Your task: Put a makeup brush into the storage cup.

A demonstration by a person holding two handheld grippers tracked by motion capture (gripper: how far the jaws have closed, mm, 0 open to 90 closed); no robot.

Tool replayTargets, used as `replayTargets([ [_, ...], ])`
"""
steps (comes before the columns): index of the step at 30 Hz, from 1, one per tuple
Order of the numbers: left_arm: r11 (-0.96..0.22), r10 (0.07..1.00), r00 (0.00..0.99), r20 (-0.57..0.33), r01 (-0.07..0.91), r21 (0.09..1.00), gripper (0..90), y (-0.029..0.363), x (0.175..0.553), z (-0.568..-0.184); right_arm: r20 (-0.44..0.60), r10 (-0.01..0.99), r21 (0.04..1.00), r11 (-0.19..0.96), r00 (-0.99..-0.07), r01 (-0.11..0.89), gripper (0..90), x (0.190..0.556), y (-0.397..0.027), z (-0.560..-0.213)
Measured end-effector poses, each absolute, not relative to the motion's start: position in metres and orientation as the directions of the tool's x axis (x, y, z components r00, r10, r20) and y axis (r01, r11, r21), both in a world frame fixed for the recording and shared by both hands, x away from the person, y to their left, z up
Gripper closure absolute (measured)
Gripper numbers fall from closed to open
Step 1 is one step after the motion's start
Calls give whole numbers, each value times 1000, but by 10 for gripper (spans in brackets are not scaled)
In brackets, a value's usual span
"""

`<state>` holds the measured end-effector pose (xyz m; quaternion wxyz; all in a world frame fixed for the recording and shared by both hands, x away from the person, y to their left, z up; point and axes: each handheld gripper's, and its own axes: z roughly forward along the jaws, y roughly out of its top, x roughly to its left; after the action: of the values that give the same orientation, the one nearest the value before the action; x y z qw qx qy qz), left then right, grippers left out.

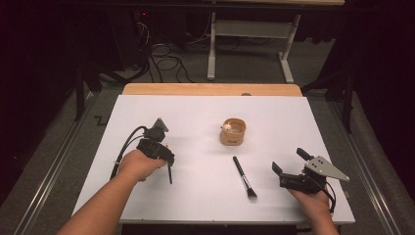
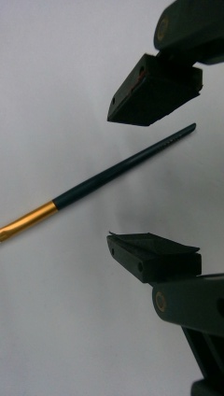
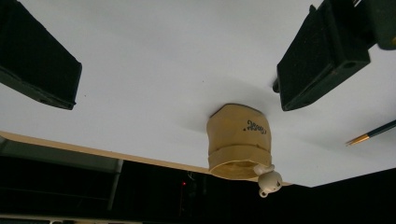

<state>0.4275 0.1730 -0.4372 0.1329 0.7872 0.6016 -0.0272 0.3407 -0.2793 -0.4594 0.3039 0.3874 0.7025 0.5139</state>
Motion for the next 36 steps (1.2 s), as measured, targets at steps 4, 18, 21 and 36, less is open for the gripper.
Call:
replayTargets([
  [4, -234, 944, 268, -195, 956, 177, 367, 169, 430, -437, -24, 859, 958, 167, -512, 235, 6, 341, -279, -459],
  [18, -244, 948, 269, -171, 958, 153, 452, 164, 430, -438, -26, 857, 959, 167, -515, 230, 6, 341, -281, -459],
  [21, -243, 948, 267, -172, 959, 148, 469, 163, 429, -438, -26, 858, 959, 166, -513, 230, 6, 341, -281, -459],
  [36, -251, 951, 266, -159, 962, 108, 556, 150, 424, -448, -26, 859, 960, 165, -511, 228, 6, 340, -282, -458],
])
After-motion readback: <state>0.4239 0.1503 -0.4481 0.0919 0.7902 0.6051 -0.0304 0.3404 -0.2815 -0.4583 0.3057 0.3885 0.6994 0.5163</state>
